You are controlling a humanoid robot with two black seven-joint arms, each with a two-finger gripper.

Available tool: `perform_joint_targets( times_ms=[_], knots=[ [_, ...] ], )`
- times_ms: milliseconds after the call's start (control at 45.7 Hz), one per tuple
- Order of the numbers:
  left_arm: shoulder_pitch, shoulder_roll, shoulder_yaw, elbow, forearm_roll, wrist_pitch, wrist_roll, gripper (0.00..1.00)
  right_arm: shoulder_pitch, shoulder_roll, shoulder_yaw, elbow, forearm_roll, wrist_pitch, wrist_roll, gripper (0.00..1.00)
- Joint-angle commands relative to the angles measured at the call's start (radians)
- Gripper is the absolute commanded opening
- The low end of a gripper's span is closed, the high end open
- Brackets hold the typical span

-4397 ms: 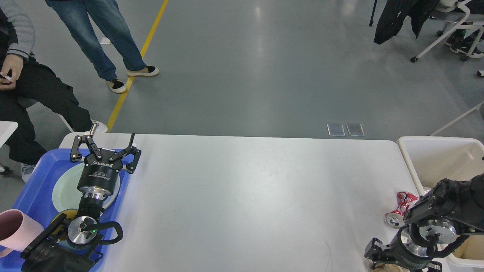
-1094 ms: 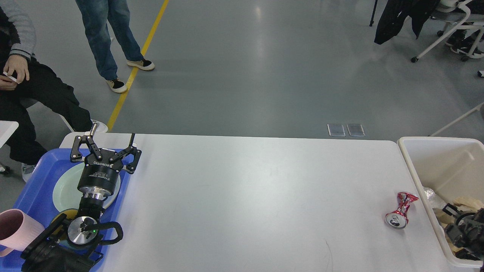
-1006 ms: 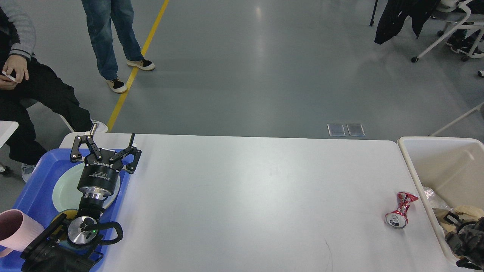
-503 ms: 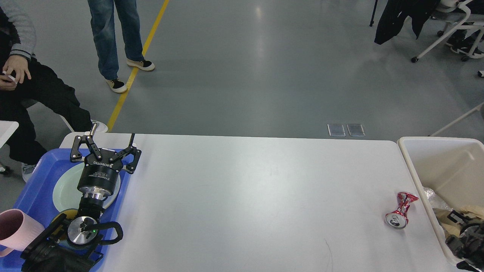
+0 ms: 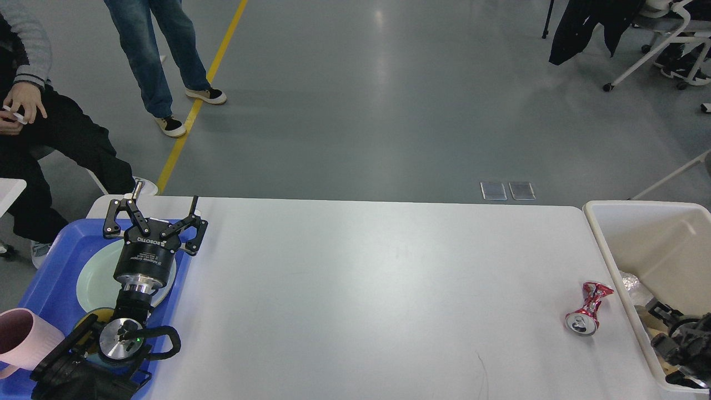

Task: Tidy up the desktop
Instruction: 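Raise the right gripper out of the bin above the table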

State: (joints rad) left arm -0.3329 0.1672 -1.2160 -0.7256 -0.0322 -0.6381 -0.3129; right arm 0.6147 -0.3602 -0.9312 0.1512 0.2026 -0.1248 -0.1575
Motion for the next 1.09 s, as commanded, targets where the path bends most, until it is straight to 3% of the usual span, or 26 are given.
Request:
perform_joint_targets(
  times_ms=[0,241,394,613,700,875,1072],
  knots=[
    [0.0,0.0,0.001,0.0,0.0,0.0,0.0,0.96,0.129,-0.072,0.002,0.146,0.0,0.04,-0.001,1.0],
    [0.0,0.0,0.0,0.0,0.0,0.0,0.0,0.96,0.492,-0.178,-0.127,0.516,-0.034,0.22,-0.024,1.0],
    [0.0,0.0,0.0,0.0,0.0,0.0,0.0,0.96,0.782,-0.172,-0.277,0.712,-0.048,0.42,-0.025,1.0],
    [0.0,0.0,0.0,0.0,0.0,0.0,0.0,0.96,1.16,-0.1,-0.394,0.861,-0.049,0.79,-0.028,1.0],
    [0.0,0.0,0.0,0.0,0.0,0.0,0.001,0.96,1.284,-0.054,-0.417,0.929,-0.051,0.899,-0.054,1.0],
    [0.0,0.0,0.0,0.0,0.0,0.0,0.0,0.96,1.508,-0.043,-0.41,1.094,-0.051,0.955,-0.149,1.0],
    [0.0,0.0,0.0,0.0,0.0,0.0,0.0,0.96,1.743,-0.046,-0.364,1.352,-0.048,1.001,-0.155,1.0]
  ],
)
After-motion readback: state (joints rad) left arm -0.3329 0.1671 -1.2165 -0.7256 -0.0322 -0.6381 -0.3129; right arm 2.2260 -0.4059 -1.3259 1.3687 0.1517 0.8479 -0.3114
